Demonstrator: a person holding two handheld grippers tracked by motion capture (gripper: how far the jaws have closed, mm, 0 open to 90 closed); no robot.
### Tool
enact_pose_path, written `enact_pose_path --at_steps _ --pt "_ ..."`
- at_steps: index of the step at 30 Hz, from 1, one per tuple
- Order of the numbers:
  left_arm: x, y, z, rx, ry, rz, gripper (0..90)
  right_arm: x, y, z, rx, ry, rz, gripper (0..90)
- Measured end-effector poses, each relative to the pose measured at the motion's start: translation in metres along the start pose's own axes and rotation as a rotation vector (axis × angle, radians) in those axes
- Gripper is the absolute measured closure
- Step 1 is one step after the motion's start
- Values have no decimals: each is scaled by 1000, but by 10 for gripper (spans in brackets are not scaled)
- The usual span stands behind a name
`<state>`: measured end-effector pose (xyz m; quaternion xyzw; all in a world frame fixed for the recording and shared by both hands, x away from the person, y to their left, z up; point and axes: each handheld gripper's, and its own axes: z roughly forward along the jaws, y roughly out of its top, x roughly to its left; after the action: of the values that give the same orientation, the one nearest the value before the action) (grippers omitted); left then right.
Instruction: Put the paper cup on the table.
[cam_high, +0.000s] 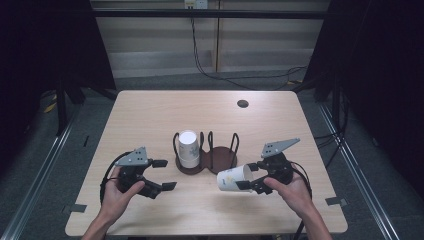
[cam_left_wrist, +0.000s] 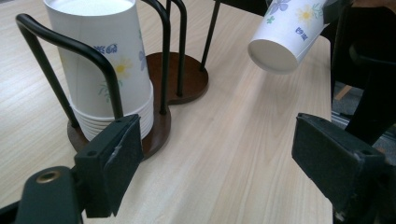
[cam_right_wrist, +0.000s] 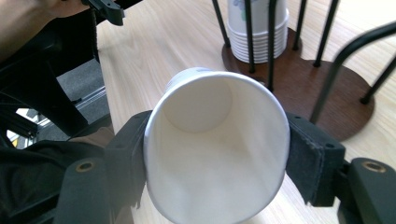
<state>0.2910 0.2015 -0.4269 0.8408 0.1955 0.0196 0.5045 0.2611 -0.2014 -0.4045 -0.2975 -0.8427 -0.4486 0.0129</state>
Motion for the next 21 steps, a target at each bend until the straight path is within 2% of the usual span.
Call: enact_pose_path --at_steps 4,5,9,15,21 --pt "0 2 -2 -10 -2 -1 163 -2 -2 -4 17 -14 2 306" --pt "1 3 -3 -1 -3 13 163 -3 -2 -6 18 -16 2 305" --pt "0 6 -5 -6 -9 15 163 -8 -6 -10 12 -29 12 306" --pt "0 3 -5 13 -10 15 163 -15 -9 -19 30 -64 29 305" --pt "1 4 -9 -8 0 11 163 -27 -10 -27 39 -99 59 305"
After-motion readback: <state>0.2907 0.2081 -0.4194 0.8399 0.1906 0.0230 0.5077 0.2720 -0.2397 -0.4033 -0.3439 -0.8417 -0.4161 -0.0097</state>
